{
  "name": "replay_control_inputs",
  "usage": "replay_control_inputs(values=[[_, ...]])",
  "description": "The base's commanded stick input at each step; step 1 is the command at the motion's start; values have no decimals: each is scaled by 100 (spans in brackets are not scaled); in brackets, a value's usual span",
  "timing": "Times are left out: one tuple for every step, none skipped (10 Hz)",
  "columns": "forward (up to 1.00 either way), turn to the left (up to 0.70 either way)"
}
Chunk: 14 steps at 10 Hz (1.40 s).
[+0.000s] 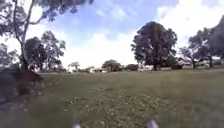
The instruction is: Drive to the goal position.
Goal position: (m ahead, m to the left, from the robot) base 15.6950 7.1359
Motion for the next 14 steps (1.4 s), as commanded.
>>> replay_control_inputs(values=[[70, 0], [70, 0], [70, 0], [70, 0], [70, 0], [70, 0], [70, 0], [70, 0], [70, 0], [70, 0], [70, 0], [70, 0], [70, 0], [70, 0]])
